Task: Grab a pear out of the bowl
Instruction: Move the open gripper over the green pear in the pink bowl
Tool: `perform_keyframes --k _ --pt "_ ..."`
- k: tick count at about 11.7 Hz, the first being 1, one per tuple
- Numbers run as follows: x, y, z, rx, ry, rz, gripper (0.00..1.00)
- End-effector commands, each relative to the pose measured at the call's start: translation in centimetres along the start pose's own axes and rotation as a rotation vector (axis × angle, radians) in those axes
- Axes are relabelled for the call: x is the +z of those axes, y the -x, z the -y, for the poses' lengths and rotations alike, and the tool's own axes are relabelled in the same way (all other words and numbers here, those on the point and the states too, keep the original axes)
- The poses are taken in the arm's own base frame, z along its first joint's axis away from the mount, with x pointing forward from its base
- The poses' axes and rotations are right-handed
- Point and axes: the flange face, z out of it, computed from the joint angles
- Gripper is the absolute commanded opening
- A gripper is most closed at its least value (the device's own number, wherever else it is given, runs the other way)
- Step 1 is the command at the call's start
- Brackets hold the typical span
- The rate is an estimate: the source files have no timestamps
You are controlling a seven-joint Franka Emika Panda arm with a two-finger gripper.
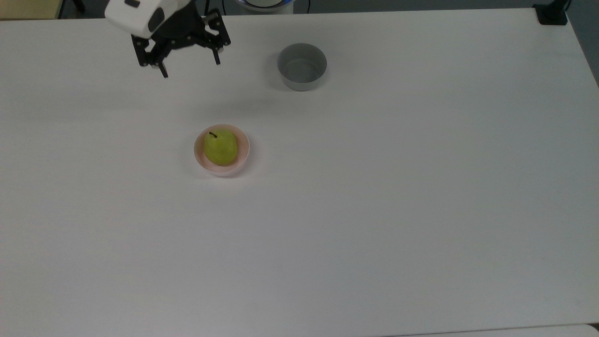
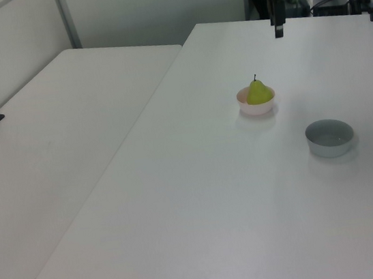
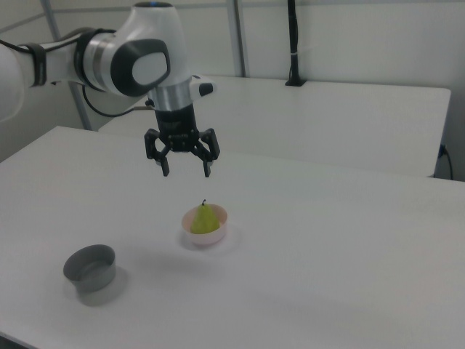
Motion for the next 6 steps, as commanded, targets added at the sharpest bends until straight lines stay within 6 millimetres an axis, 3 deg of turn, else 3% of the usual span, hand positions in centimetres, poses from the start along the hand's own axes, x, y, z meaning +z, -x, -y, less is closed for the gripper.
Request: perform_keyframes --k 1,6 --pt "4.6 -1.3 1.5 0.003 0.009 -0.049 1.0" --pt "10.5 -4.1 2.2 0.011 0.03 -0.056 1.0"
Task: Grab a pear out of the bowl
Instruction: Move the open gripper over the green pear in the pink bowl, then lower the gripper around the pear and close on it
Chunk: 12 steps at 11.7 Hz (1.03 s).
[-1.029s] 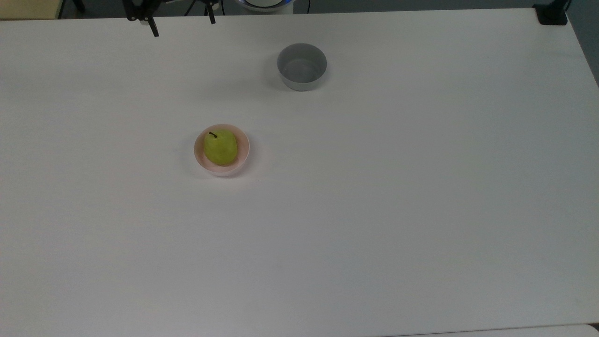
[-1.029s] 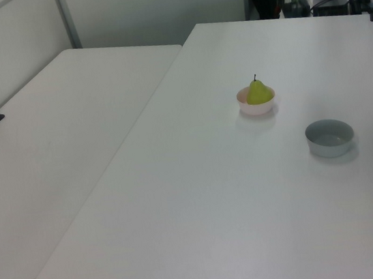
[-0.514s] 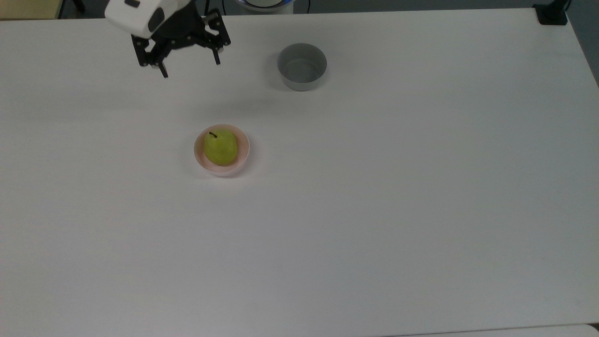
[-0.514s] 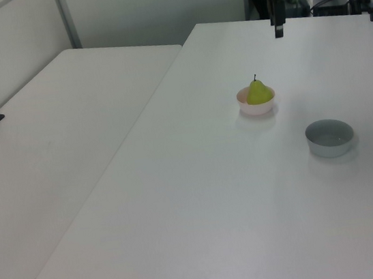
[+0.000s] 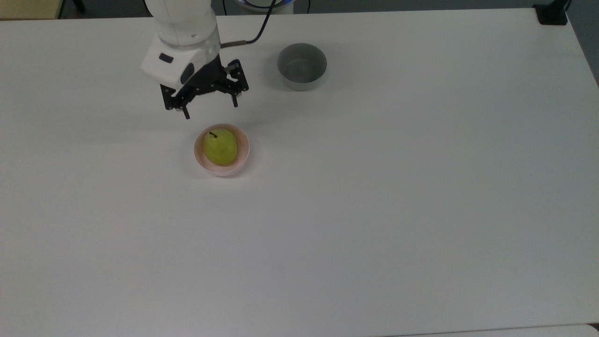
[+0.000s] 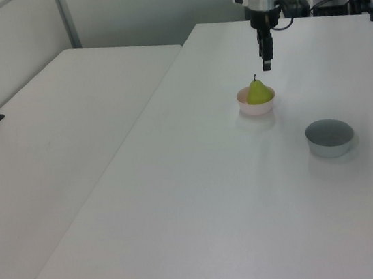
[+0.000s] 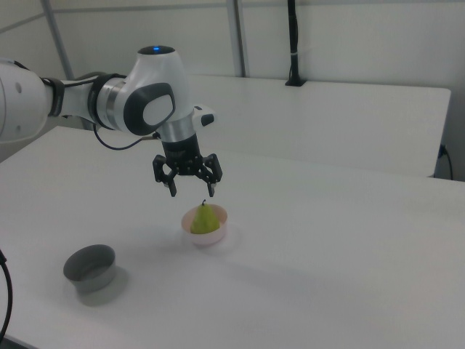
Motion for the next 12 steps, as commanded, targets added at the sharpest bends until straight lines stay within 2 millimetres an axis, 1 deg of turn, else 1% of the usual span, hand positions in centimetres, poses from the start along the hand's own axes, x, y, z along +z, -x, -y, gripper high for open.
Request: perform_keyframes --k 1,2,5,6,7,8,9,10,11,12 --pt "2.9 -0.8 0.5 0.011 0.002 -0.002 1.0" --pt "3.3 -1.0 0.5 0.007 0.008 -0.008 1.0" --pt "5.9 -1.0 0.8 -0.005 0.024 -0.014 1.0" --pt "6.6 -1.1 0.9 -0.008 0.027 -0.017 0.97" --pt "7.2 -1.1 1.0 -0.008 0.025 -0.011 0.9" --pt "7.6 -1.1 1.0 -0.009 0.025 -0.004 0.81" --pt "7.7 -1.2 0.9 -0.009 0.027 -0.008 0.62" --pt "7.6 -1.2 0.8 -0.008 0.029 -0.011 0.38" --pt "7.6 -1.2 0.9 -0.009 0.028 -0.011 0.16" --pt "7.6 -1.1 0.7 -0.007 0.029 -0.011 0.01"
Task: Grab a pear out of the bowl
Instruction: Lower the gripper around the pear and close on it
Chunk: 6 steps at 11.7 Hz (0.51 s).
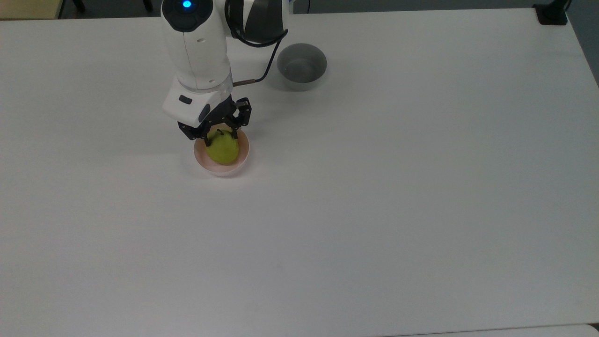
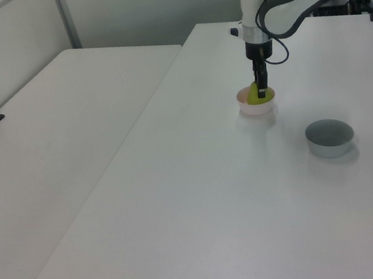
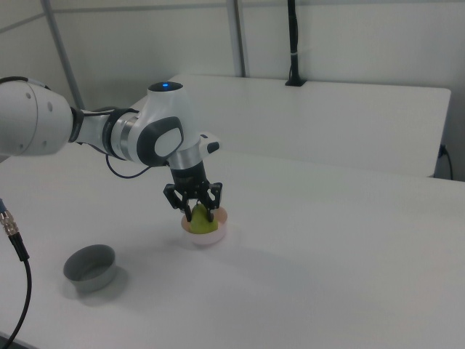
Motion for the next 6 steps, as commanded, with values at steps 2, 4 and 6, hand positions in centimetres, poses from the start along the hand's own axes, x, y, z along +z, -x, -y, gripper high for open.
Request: perform_keyframes --k 2,4,6 --pt "-0.4 0.2 0.2 0.01 0.014 -0.02 0.0" --pt "-0.8 0.2 0.1 0.014 0.013 -0.024 0.0" --pt "-1.7 0.1 -0.1 0.022 0.013 -0.037 0.0"
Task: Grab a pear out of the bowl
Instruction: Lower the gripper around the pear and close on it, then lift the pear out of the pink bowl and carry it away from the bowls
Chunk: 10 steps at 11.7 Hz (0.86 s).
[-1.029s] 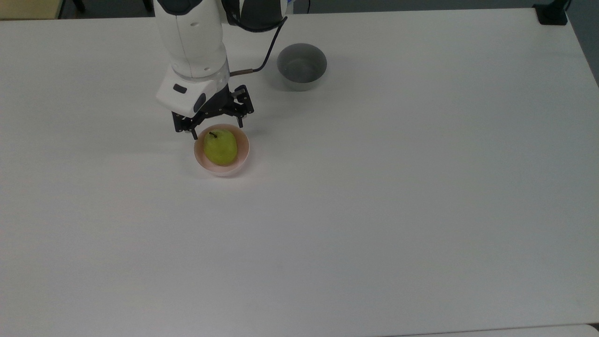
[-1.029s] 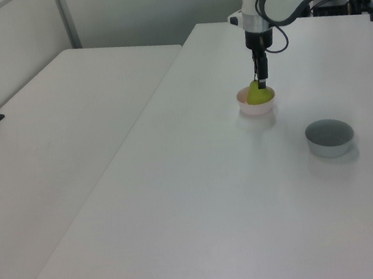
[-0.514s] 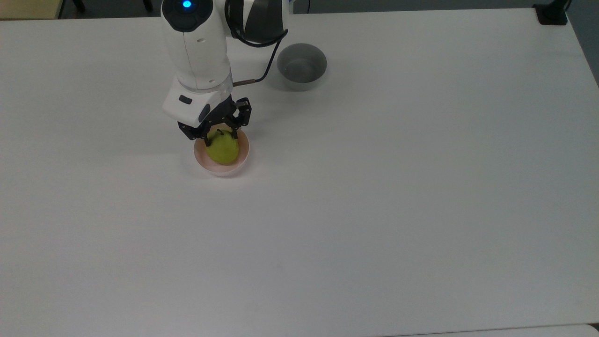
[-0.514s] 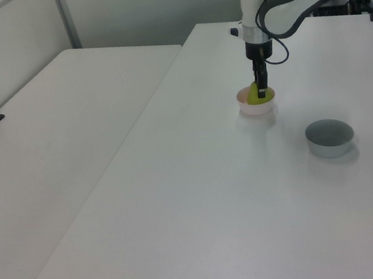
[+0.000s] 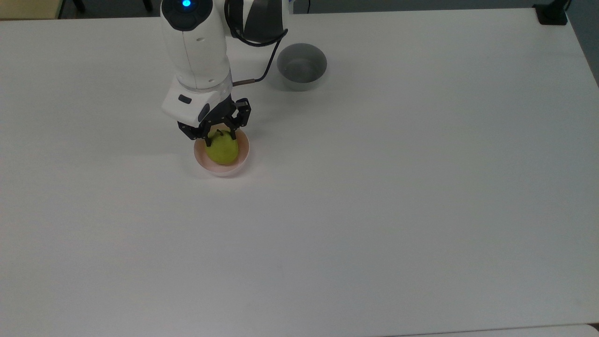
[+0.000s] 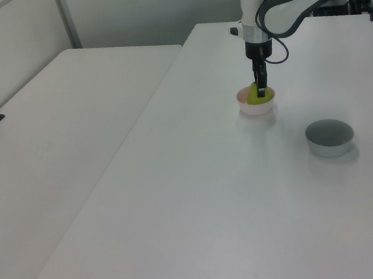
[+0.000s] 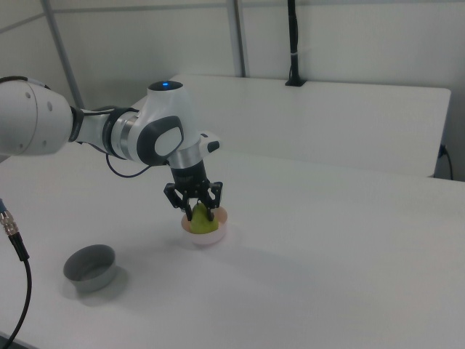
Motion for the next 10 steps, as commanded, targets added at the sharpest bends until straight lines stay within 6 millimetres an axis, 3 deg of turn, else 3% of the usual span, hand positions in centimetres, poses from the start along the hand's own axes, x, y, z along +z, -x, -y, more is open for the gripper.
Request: perform_keyframes --k 1,5,10 --pt "-2.3 0.3 -0.1 0.023 0.013 -0.041 0.0" --pt "-6.9 -0.1 -0.5 0.031 -0.011 -0.015 0.0" --pt "-14.6 0.7 -1.1 0.037 -0.04 0.03 0.0"
